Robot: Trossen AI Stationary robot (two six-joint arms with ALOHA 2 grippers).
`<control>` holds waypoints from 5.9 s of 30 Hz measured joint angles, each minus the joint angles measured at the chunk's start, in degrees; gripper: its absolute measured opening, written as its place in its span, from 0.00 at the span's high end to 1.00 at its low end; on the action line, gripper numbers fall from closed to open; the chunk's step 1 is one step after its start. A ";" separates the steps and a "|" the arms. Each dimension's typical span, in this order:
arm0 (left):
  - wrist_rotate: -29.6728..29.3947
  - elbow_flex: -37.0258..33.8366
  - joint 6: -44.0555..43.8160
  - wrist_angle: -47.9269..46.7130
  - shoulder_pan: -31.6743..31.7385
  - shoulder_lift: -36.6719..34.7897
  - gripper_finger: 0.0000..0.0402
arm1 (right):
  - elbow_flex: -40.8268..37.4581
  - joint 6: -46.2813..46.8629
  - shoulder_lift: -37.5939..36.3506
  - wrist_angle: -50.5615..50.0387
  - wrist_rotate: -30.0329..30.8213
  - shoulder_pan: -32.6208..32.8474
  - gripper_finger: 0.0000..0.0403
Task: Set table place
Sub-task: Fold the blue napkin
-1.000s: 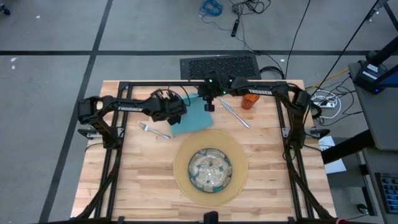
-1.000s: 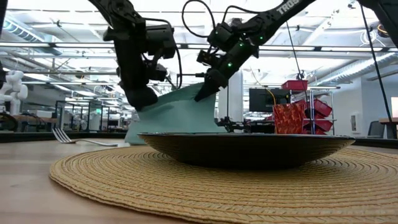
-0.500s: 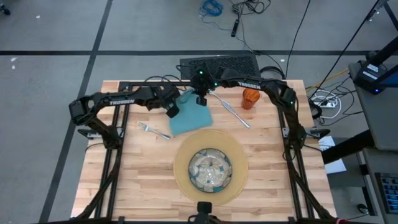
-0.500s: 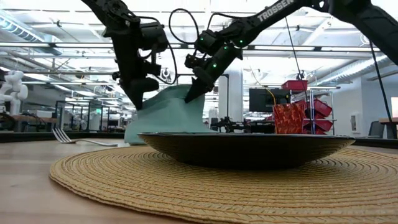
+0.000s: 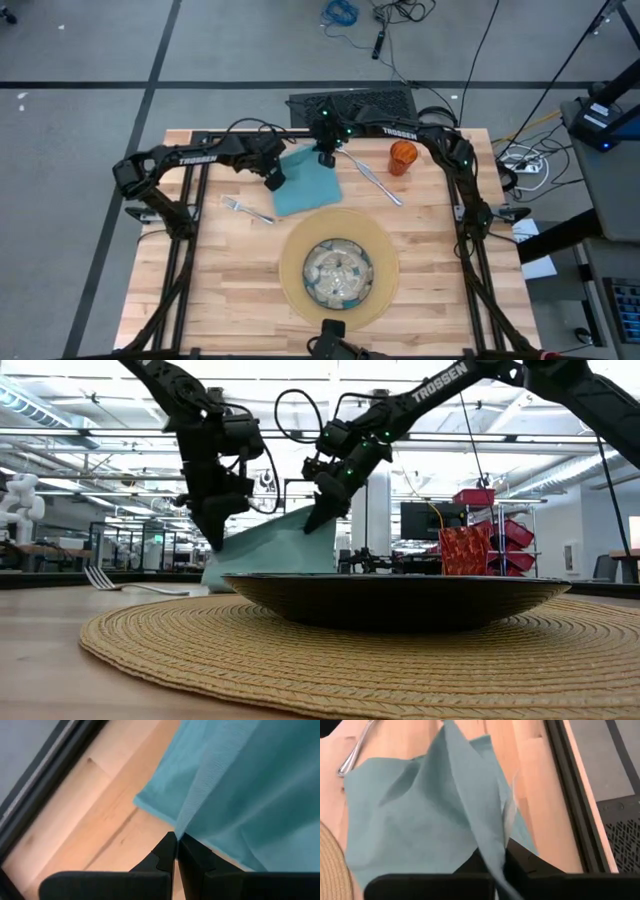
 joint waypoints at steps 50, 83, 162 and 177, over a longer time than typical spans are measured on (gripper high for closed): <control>-12.33 -3.69 -8.42 1.50 -32.86 -0.96 0.71 | -10.62 -7.76 -0.39 -19.02 -30.56 7.65 0.60; -11.81 -4.31 -14.83 1.33 -36.58 1.66 0.71 | -17.77 -6.44 -10.25 -15.15 21.76 31.62 0.63; -13.13 -0.32 -3.73 10.81 -32.88 14.84 0.71 | -28.09 -9.02 -9.81 2.68 25.44 22.60 0.63; -13.25 -0.28 -2.66 10.49 -32.77 14.82 0.71 | -28.06 -8.76 -9.62 5.21 24.12 19.94 0.63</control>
